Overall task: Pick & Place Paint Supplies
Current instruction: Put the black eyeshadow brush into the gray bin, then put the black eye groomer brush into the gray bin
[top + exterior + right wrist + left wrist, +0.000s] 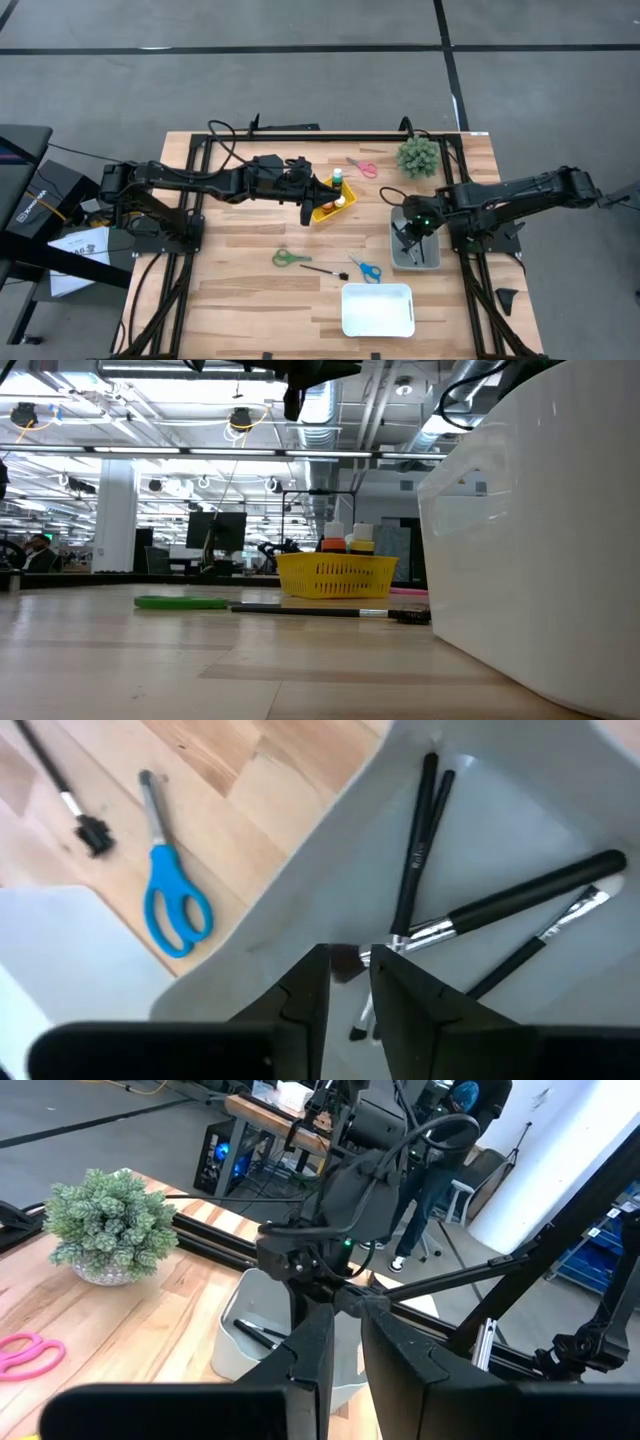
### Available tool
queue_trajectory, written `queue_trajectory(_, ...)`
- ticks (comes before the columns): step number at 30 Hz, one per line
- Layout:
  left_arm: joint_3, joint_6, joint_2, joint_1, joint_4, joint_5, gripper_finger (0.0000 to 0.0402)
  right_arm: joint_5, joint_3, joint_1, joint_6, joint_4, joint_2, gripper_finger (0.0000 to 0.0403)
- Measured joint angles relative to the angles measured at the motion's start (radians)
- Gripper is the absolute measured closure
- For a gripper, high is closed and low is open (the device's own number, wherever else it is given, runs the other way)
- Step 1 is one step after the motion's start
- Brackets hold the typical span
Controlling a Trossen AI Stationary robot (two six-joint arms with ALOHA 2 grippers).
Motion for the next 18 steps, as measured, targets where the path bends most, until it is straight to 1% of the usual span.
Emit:
queue_trajectory(7, 0.0, 0.001, 0.0, -0.018, -0.002, 0.003, 0.0353, -0.003, 0.0, 0.006, 0.052, 0.03, -0.052, 0.0331)
queue_trajectory(10, 0.001, 0.053, 0.0, -0.041, -0.034, 0.093, 0.0353, -0.003, 0.0, 0.006, 0.053, 0.077, -0.078, 0.0331)
queue_trajectory(13, 0.001, 0.148, 0.0, -0.083, -0.139, 0.176, 0.0353, -0.003, 0.0, 0.006, 0.06, 0.137, -0.106, 0.0331)
queue_trajectory(15, 0.0, 0.217, -0.012, -0.116, -0.251, 0.172, 0.0353, -0.003, 0.0, 0.006, 0.06, 0.172, -0.119, 0.033)
queue_trajectory(18, 0.002, 0.259, -0.019, -0.161, -0.322, 0.109, 0.035, -0.002, 0.0, 0.006, 0.056, 0.211, -0.134, 0.033)
